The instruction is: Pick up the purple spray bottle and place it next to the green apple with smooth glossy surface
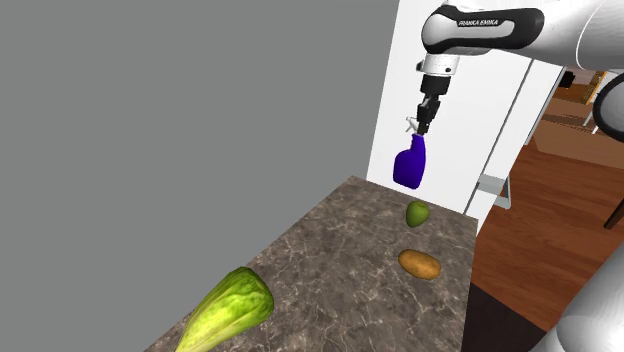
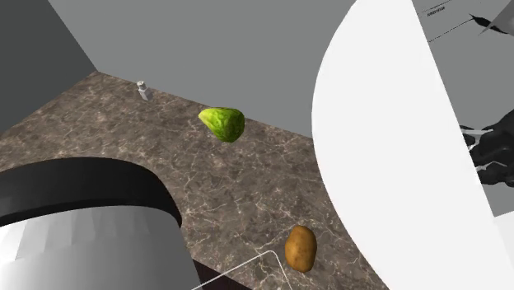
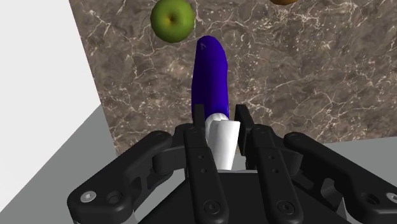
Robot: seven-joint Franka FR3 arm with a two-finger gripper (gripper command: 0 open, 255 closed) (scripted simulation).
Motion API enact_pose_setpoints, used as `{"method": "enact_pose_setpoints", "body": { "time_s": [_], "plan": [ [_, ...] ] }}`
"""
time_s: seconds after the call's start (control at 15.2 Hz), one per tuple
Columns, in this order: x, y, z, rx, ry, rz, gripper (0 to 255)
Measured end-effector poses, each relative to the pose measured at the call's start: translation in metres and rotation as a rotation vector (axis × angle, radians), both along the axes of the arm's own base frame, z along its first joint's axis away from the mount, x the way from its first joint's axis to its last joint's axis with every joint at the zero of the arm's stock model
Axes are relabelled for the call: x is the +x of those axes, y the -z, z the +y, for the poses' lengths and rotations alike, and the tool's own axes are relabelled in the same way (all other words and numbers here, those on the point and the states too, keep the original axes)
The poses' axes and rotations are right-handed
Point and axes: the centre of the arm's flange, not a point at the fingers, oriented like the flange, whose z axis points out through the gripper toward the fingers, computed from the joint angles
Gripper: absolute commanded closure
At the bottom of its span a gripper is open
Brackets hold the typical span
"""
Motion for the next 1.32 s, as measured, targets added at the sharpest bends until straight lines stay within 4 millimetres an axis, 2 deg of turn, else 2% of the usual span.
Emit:
{"method": "enact_pose_setpoints", "body": {
  "time_s": [1.32],
  "plan": [
    [0.0,0.106,-0.001,0.0,0.0,0.0,255]
  ]
}}
